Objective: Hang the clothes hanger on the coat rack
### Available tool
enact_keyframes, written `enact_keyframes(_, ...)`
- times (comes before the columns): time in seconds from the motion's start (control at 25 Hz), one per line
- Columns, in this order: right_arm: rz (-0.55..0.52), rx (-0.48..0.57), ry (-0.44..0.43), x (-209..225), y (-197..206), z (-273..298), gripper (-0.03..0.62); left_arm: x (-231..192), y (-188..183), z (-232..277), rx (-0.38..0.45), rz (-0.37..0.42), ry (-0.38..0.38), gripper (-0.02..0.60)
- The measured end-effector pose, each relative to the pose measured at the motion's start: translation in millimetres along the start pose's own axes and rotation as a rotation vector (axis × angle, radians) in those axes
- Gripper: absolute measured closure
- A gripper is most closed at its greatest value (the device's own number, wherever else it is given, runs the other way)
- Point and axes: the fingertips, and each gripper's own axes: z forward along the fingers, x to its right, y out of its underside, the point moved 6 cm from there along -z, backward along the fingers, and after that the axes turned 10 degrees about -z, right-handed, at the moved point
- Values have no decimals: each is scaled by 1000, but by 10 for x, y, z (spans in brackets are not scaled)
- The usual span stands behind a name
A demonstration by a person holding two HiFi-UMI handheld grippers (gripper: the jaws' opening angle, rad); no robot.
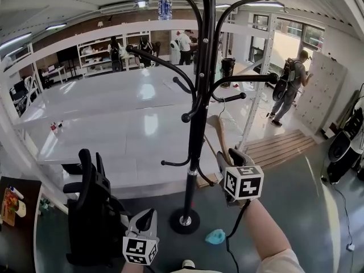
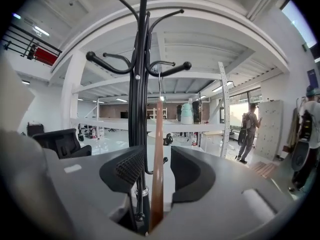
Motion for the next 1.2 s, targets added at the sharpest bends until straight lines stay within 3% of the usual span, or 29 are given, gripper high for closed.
enact_keyframes(0.24,-18,100,43,-44,-253,-596,396,132,-27,-115,5,8,44,580)
enact_keyframes(0.48,-61,154,108,-204,-203,-1207,521,282,2,-360,4,11,89,580)
enact_keyframes(0.68,-9,127,142,-402,115,-1674,564,418,-34,-667,19,17,126,580)
enact_keyframes(0.88,20,114,195,-699,525,-2110,568,543,-49,-1026,19,25,162,580)
enact_keyframes(1.2,71,19,187,-1333,1266,-2759,568,750,186,-1614,-5,33,201,580)
